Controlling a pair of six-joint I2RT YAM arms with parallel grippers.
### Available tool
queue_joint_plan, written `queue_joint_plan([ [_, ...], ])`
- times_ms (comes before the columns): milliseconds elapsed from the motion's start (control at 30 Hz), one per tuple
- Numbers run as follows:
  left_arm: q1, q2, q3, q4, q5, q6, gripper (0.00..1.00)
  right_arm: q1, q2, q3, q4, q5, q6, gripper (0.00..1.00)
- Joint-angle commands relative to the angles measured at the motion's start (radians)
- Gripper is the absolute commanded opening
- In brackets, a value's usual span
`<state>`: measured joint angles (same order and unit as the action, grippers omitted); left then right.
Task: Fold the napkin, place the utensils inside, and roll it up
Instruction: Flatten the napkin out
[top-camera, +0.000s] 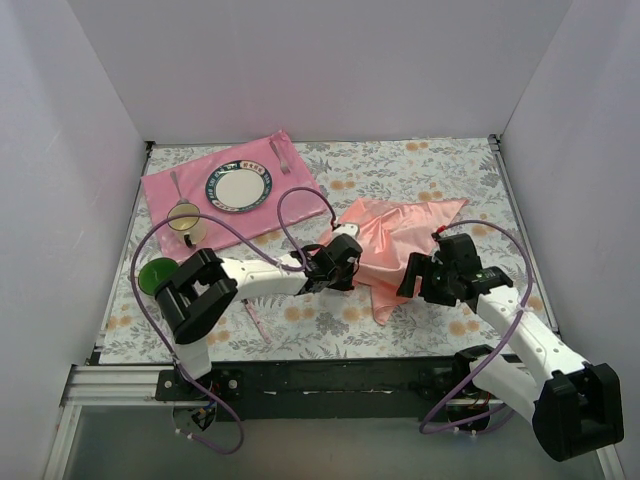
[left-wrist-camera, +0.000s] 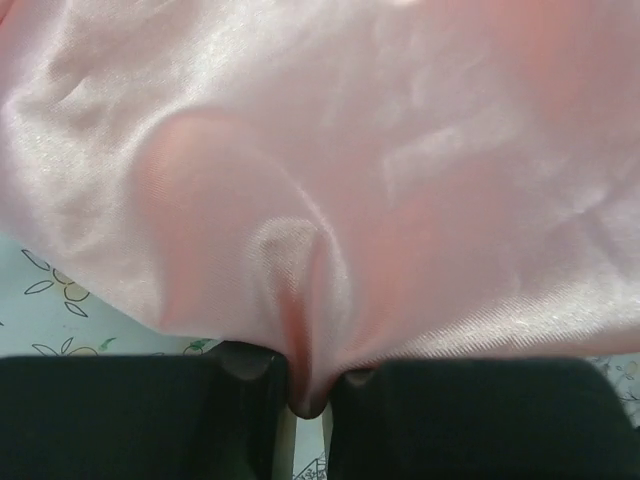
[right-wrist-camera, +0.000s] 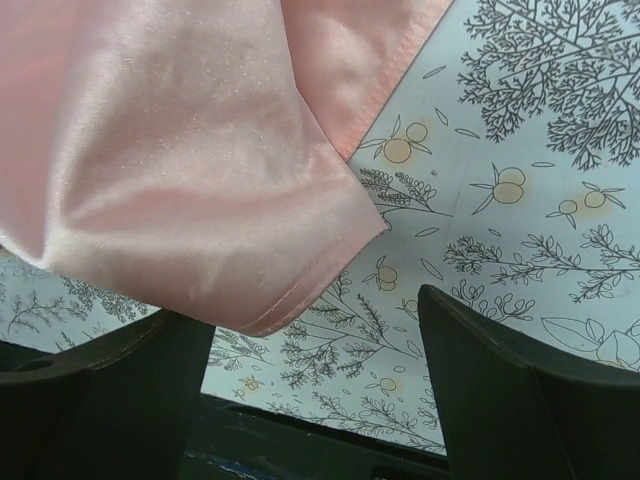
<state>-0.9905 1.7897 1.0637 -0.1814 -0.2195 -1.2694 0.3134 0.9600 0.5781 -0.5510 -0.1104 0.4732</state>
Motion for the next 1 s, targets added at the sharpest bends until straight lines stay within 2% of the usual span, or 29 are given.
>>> queue_joint_plan([
  [0, 0.003, -0.130, 0.071, -0.019, 0.037, 0.036, 0.06, -0.007, 0.008, -0.027, 0.051, -0.026, 0.007, 0.87],
  [67, 0.004, -0.189, 0.081, -0.030, 0.060, 0.042, 0.02, -0.007, 0.025, -0.043, 0.115, -0.084, -0.002, 0.82],
  [100, 0.009, -0.205, 0.090, -0.038, 0.072, 0.048, 0.01, -0.007, 0.034, -0.056, 0.138, -0.100, -0.005, 0.76],
  [200, 0.015, -0.249, 0.102, -0.046, 0.117, 0.054, 0.00, -0.007, 0.069, -0.072, 0.233, -0.130, -0.018, 0.69],
  [333, 0.019, -0.282, 0.102, -0.049, 0.152, 0.047, 0.00, -0.005, 0.112, -0.077, 0.310, -0.092, 0.010, 0.69],
  [467, 0.023, -0.319, 0.099, -0.047, 0.164, 0.048, 0.00, -0.008, 0.126, -0.087, 0.336, 0.043, 0.047, 0.68],
  [567, 0.026, -0.343, 0.107, -0.046, 0.192, 0.054, 0.00, -0.007, 0.120, -0.131, 0.449, 0.022, 0.048, 0.66],
  [667, 0.027, -0.365, 0.113, -0.038, 0.203, 0.059, 0.00, -0.007, 0.147, -0.133, 0.526, -0.034, 0.018, 0.47],
  [700, 0.029, -0.368, 0.117, -0.039, 0.206, 0.061, 0.00, -0.007, 0.152, -0.130, 0.533, -0.035, 0.012, 0.34],
  [767, 0.030, -0.374, 0.140, -0.049, 0.218, 0.071, 0.00, -0.008, 0.160, -0.115, 0.539, -0.044, -0.036, 0.21],
  [800, 0.032, -0.377, 0.150, -0.056, 0.218, 0.088, 0.00, -0.007, 0.158, -0.084, 0.528, -0.043, -0.051, 0.07],
  [867, 0.039, -0.383, 0.211, -0.076, 0.276, 0.129, 0.00, -0.008, 0.126, -0.038, 0.446, -0.038, -0.088, 0.01],
  [933, 0.041, -0.397, 0.271, -0.125, 0.327, 0.211, 0.00, -0.007, 0.065, 0.087, 0.361, -0.057, -0.117, 0.01],
  [967, 0.042, -0.404, 0.301, -0.144, 0.336, 0.238, 0.00, -0.005, 0.039, 0.132, 0.327, -0.114, -0.137, 0.01],
])
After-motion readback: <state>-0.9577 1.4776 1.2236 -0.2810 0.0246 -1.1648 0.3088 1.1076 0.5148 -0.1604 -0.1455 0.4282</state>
